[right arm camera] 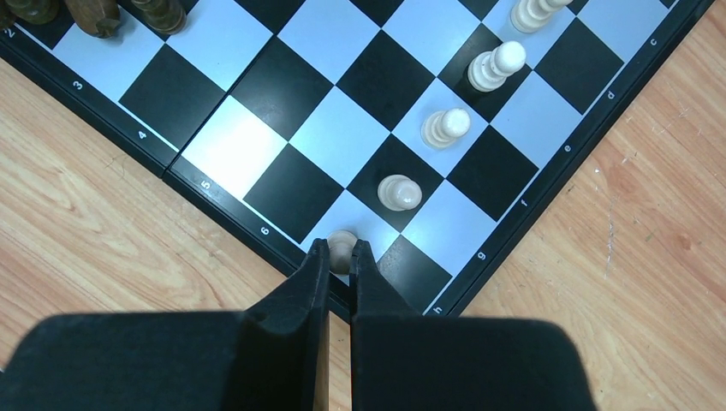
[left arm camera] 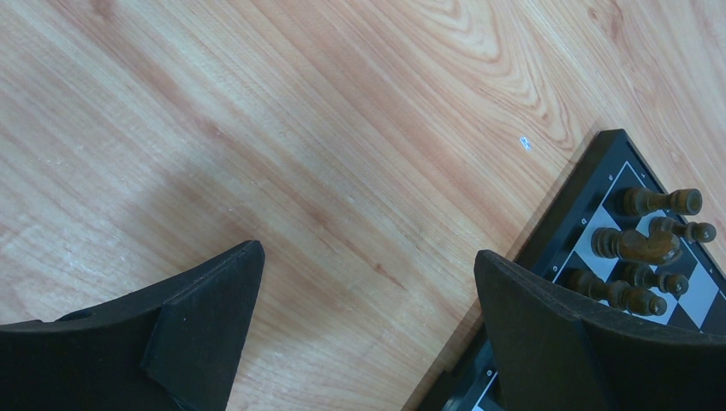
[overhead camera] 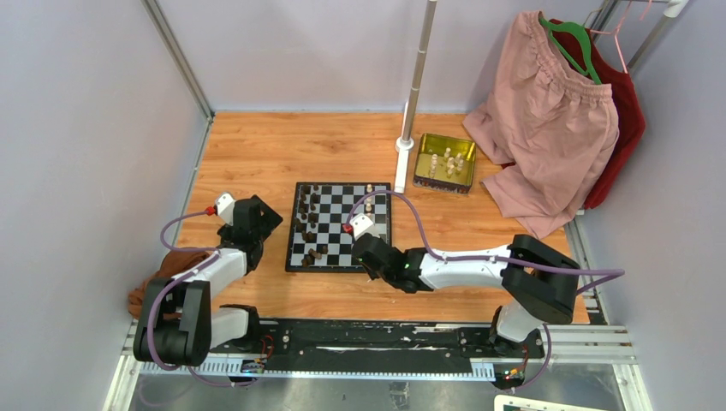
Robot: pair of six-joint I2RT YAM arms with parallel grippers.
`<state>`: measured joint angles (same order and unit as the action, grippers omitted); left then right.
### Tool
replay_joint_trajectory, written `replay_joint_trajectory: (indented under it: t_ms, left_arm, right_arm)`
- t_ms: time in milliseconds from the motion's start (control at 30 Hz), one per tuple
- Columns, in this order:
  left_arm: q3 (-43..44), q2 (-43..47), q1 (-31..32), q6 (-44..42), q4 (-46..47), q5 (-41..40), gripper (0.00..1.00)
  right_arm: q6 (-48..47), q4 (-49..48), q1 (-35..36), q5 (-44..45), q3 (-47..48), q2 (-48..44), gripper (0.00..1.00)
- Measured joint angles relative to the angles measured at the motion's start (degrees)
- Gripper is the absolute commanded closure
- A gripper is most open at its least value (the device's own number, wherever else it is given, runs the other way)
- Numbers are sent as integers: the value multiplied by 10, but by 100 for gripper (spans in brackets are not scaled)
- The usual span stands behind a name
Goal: Set up the chess pieces on the board
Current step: Place the chess piece on the chessboard, then pick up the chess piece from the storage box.
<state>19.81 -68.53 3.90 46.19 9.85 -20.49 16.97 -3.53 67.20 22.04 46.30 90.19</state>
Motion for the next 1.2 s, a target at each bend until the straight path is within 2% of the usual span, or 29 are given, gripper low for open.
replay_joint_trajectory:
  t_ms: [133,233,567,900,1033,1200]
  left_arm:
    - [0,0,0,0,0,0,0]
    - [0,0,0,0,0,0,0]
    - [0,0,0,0,0,0,0]
    - [0,0,0,4,0,-2,0]
    - [0,2,0,7,0,-3,0]
    - [0,2,0,7,0,-3,0]
  right_arm:
    - [1,-2,-1,0,0,0,74]
    - [0,-1,-1,-2,0,0,66]
    - [-12,47,9,9,24,-12,64]
    - [-44,131,20,85,111,-132,61]
    - [-75,134,-34,107,153,-143,61]
    - [-104,118,-161,103,187,-126,61]
